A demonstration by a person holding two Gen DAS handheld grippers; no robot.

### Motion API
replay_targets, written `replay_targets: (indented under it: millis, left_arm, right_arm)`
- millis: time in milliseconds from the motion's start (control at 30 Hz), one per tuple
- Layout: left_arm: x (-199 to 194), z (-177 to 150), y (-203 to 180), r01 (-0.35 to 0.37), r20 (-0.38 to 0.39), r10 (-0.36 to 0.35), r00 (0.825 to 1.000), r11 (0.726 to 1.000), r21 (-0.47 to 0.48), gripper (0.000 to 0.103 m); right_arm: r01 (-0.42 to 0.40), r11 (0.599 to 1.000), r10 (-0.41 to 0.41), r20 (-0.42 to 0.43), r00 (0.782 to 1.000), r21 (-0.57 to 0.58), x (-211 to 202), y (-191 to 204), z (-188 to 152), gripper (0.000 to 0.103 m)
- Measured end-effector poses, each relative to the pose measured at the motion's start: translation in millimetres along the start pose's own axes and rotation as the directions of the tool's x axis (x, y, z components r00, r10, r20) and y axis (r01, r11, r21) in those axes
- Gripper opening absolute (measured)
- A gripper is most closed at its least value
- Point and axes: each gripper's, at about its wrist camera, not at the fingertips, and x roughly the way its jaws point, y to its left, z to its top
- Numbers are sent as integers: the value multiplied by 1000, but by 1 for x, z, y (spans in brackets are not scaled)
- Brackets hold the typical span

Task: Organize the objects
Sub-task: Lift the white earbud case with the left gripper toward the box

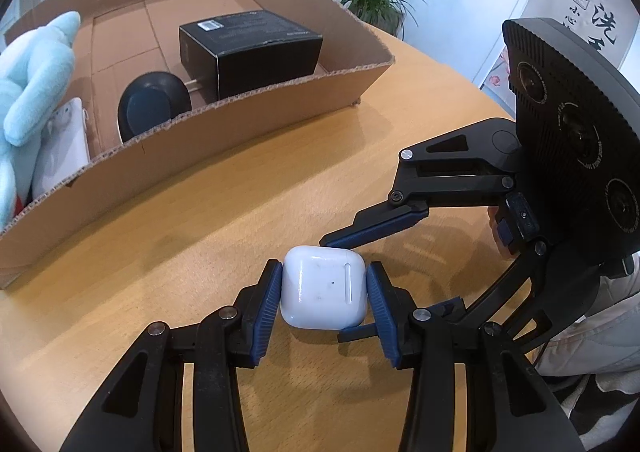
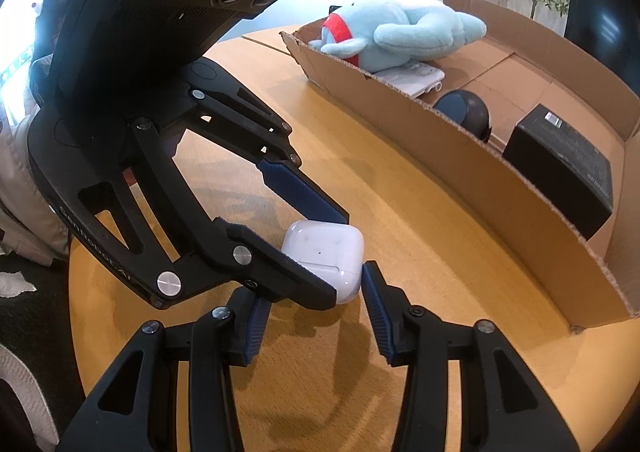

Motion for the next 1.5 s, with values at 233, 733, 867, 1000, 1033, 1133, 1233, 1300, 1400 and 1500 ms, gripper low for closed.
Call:
replay_targets:
  millis: [233,733,867,1000,1033,1133,1233,1300,1400,1500]
  left_arm:
    - [-9,8,-1,-16,20,16,1000,1000,13,42]
    - [-24,18,-4,-34,55,33,998,999,26,42]
    - [-28,20,-3,-36,64,35,997,999,28,42]
    - [-32,23,-3,-42,71,39,997,999,32,42]
    - [-34,24,-2,-43,74,40,996,999,33,42]
    - [-36,25,-1,-46,81,43,996,998,35,42]
    - [-39,27,0,-49,86,45,995,998,37,42]
    - [-41,28,0,-54,90,50,995,998,41,42]
    - [-45,32,0,-56,98,52,994,997,45,42]
    - [-48,35,0,-63,104,57,993,997,51,42]
  right_arm:
    - [13,1000,-13,15,1000,-18,3,-7,15,42]
    - [37,999,-35,37,999,-41,2,-17,36,42]
    - [43,998,-41,43,998,-44,0,-19,41,42]
    - [49,998,-46,49,998,-49,-2,-19,43,42]
    - [49,998,-46,51,998,-50,-3,-19,44,42]
    - [53,997,-50,56,997,-56,-3,-20,48,42]
    - [57,996,-53,58,997,-62,-4,-22,51,42]
    - [61,996,-57,60,997,-64,-5,-22,53,42]
    - [67,995,-62,67,996,-68,-7,-23,56,42]
    - [75,995,-70,74,995,-72,-9,-25,58,42]
